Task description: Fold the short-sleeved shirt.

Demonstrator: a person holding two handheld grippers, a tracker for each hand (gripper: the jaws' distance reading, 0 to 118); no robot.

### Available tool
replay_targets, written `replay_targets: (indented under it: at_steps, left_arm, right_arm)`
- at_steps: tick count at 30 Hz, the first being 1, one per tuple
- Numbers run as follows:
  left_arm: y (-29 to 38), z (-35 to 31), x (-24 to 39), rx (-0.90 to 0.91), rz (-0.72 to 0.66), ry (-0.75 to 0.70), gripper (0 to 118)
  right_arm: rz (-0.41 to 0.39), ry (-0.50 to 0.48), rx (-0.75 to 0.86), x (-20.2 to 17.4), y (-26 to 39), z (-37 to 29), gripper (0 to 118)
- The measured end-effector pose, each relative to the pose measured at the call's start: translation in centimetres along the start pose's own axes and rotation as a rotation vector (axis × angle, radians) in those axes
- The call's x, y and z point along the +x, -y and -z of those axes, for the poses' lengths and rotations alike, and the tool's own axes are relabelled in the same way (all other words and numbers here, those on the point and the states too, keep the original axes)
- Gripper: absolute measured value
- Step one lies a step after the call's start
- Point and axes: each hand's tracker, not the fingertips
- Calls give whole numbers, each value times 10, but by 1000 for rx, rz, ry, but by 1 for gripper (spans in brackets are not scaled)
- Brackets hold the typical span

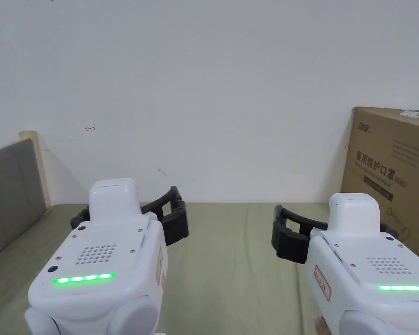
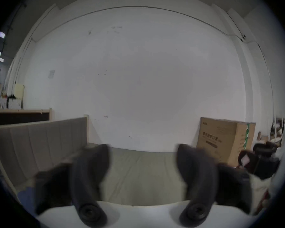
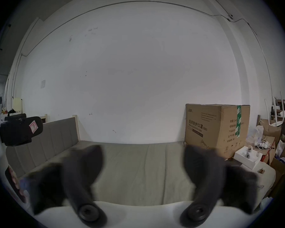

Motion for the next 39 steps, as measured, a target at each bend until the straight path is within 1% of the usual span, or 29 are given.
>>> replay_targets:
  at_steps: [1, 2, 3, 4, 5, 6, 7, 8, 10, 11, 15, 16, 18, 21, 23, 24, 26, 29, 32, 35, 37, 38, 39]
  left_arm:
    - [1, -1, 3, 6, 46, -24, 21]
    - [2, 0, 7, -8, 102, -63, 3]
    - [4, 2, 9, -28, 145, -101, 3]
    - [7, 4, 10, -41, 159, -120, 3]
    - [8, 5, 4, -51, 114, -86, 2]
    - [9, 6, -2, -69, 44, -27, 2]
    - [10, 8, -8, -90, -20, -2, 2]
    - [12, 10, -10, -117, -41, -17, 2]
    - [17, 16, -10, -140, -9, -52, 1]
    - [21, 19, -12, -143, -8, -45, 1]
    - [28, 18, -23, -171, -42, -36, 1]
    - [29, 15, -29, -176, -42, -39, 1]
    - [32, 8, -48, -186, -9, -58, 1]
    - [35, -11, -94, -194, 61, -124, 1]
    - [35, -29, -130, -196, 105, -250, 1]
    - [34, -38, -148, -196, 105, -303, 1]
    - [33, -55, -185, -218, 59, -393, 1]
    - [37, -76, -225, -247, 18, -488, 1]
    - [46, -87, -246, -275, 13, -521, 1]
    - [57, -91, -263, -309, -11, -544, 1]
    - [72, -83, -281, -395, -52, -573, 1]
    - [83, -74, -294, -484, -56, -585, 1]
    - [94, -66, -307, -572, -76, -567, 1]
  right_arm:
    - [-1, -1, 5, 0, 2, 0, 18]
    - [-5, 0, 4, 1, 3, 2, 0]
    - [-6, 15, -21, 3, 5, 6, 0]
    - [8, 16, -32, 7, 8, 7, 0]
    - [49, -20, -65, 12, 12, 9, 0]
    - [66, -27, -94, 16, 14, 10, 0]
    - [69, -16, -106, 18, 17, 11, 0]
    - [60, 2, -103, 19, 20, 11, 0]
    - [54, 14, -107, 22, 23, 10, 0]
    - [52, 15, -113, 23, 24, 10, 0]
    - [43, 19, -123, 15, 27, 15, 0]
    - [50, 13, -130, 9, 28, 18, 0]
    - [96, -27, -154, -9, 33, 27, 0]
    - [124, -118, -197, -55, 45, 43, 0]
    - [137, -223, -253, -97, 54, 52, 0]
    - [137, -274, -272, -117, 59, 54, 0]
    - [108, -389, -298, -164, 66, 52, 0]
    - [83, -551, -329, -221, 71, 47, 0]
    - [43, -616, -346, -262, 75, 46, 0]
    - [-21, -631, -367, -294, 81, 48, 0]
    - [-82, -639, -417, -313, 91, 54, 0]
    - [-98, -652, -443, -320, 97, 58, 0]
    - [-106, -663, -465, -325, 102, 61, 0]
